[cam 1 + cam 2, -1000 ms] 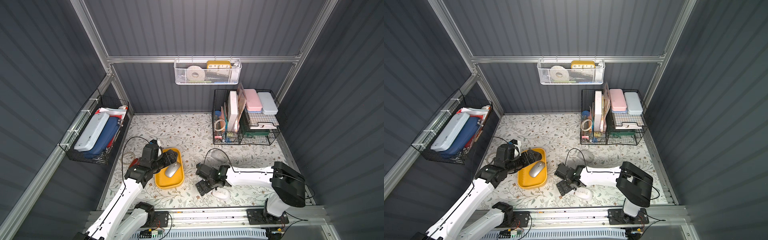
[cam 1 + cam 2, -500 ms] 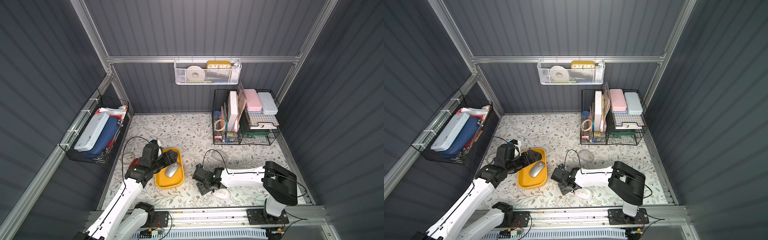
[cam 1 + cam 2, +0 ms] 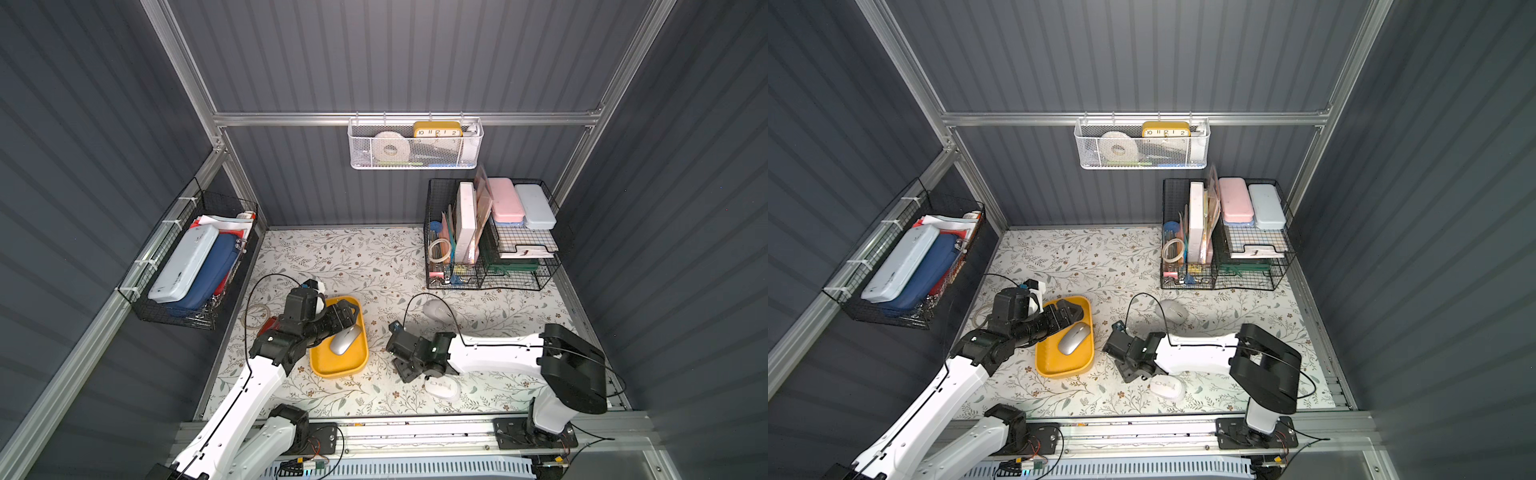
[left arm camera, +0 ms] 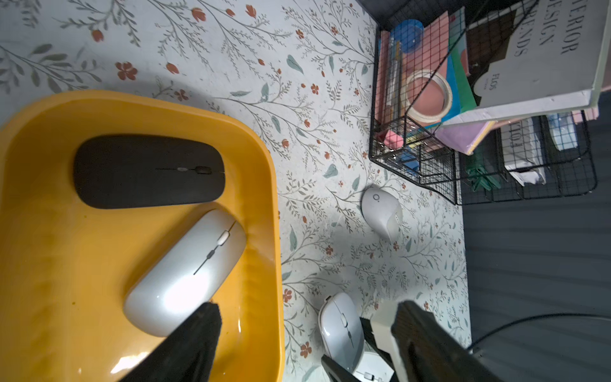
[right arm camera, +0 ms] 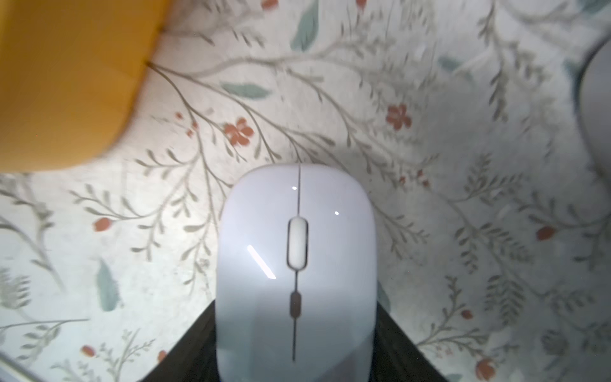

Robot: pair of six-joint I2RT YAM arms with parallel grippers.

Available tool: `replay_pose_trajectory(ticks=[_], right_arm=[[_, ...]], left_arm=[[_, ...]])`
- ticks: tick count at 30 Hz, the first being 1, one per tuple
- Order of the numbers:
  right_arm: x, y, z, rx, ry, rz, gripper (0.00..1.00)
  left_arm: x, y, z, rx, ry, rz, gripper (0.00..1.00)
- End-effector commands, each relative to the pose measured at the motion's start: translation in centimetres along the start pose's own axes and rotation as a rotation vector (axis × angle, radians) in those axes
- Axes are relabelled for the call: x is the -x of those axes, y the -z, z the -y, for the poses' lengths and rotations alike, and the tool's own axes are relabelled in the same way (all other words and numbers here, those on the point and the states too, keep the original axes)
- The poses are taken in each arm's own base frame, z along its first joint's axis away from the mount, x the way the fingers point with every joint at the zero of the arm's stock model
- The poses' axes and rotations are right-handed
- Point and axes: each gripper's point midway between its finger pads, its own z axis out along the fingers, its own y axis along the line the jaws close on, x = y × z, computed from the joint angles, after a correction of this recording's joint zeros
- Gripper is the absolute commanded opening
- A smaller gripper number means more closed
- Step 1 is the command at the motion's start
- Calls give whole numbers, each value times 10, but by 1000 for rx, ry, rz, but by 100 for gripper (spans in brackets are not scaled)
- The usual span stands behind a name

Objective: Put the mouse in the storage box
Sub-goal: Pick up the mouse from the center of the board.

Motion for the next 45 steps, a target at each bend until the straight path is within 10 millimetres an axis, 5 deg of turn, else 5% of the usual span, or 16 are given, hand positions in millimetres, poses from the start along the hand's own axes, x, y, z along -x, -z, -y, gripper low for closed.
replay_pose_trajectory(ticks=[1, 6, 13, 20, 45], right_arm=[[60, 40, -2, 57, 102, 245, 46], [85, 77, -8, 203, 234, 421, 46], [81, 94, -13, 247, 354, 496, 46], [80, 101, -12, 256, 408, 526, 46], [91, 102, -9, 252, 435, 531, 46]], left_arm=[[2, 5, 35, -160, -50, -43, 88], [-6, 12, 79, -404, -130, -121, 87], [-22, 9, 117, -618, -193, -257, 81], [-49, -8, 108, -588, -217, -365, 75], [-89, -24, 107, -594, -201, -464, 43]])
